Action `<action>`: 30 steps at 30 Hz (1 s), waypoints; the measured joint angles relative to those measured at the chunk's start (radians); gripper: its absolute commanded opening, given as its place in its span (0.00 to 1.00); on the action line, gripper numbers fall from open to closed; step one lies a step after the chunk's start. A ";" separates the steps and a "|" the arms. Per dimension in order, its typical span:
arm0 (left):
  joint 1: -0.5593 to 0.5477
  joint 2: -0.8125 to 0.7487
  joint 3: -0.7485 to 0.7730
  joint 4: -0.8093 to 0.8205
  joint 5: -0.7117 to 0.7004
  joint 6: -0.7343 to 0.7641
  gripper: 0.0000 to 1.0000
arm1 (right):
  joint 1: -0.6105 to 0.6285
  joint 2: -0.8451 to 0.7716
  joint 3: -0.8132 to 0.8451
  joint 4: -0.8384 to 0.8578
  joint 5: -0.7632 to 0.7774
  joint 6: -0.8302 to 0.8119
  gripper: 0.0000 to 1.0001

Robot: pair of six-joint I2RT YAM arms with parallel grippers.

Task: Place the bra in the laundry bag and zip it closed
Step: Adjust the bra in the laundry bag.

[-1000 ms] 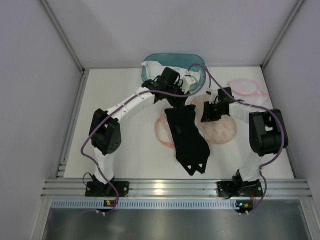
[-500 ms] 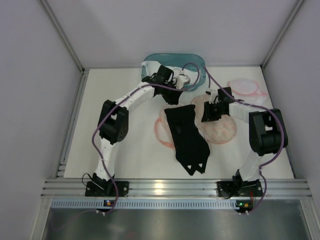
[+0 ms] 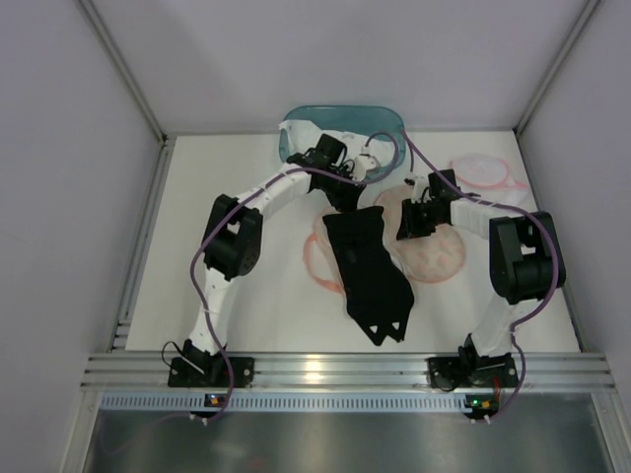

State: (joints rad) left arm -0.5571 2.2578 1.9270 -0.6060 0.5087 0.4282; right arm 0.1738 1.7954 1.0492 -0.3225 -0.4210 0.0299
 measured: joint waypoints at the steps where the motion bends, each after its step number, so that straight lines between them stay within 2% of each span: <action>1: 0.000 0.004 0.000 0.000 0.000 0.003 0.33 | 0.000 0.000 0.000 0.000 0.000 -0.001 0.23; 10: 0.000 0.050 0.000 0.000 0.000 0.032 0.30 | 0.000 0.008 0.012 -0.011 -0.002 -0.002 0.22; 14: 0.000 0.053 -0.005 0.003 0.000 0.046 0.07 | 0.000 0.014 0.020 -0.019 -0.003 -0.002 0.22; 17: 0.000 0.053 -0.019 0.007 0.000 0.057 0.00 | 0.000 0.014 0.021 -0.020 -0.003 -0.013 0.21; 30: 0.029 -0.008 -0.065 0.005 -0.012 0.065 0.00 | 0.001 0.014 0.021 -0.021 -0.002 -0.030 0.20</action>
State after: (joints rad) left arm -0.5278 2.2498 1.8622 -0.6010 0.4969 0.4931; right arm 0.1745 1.8099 1.0698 -0.3439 -0.4229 0.0002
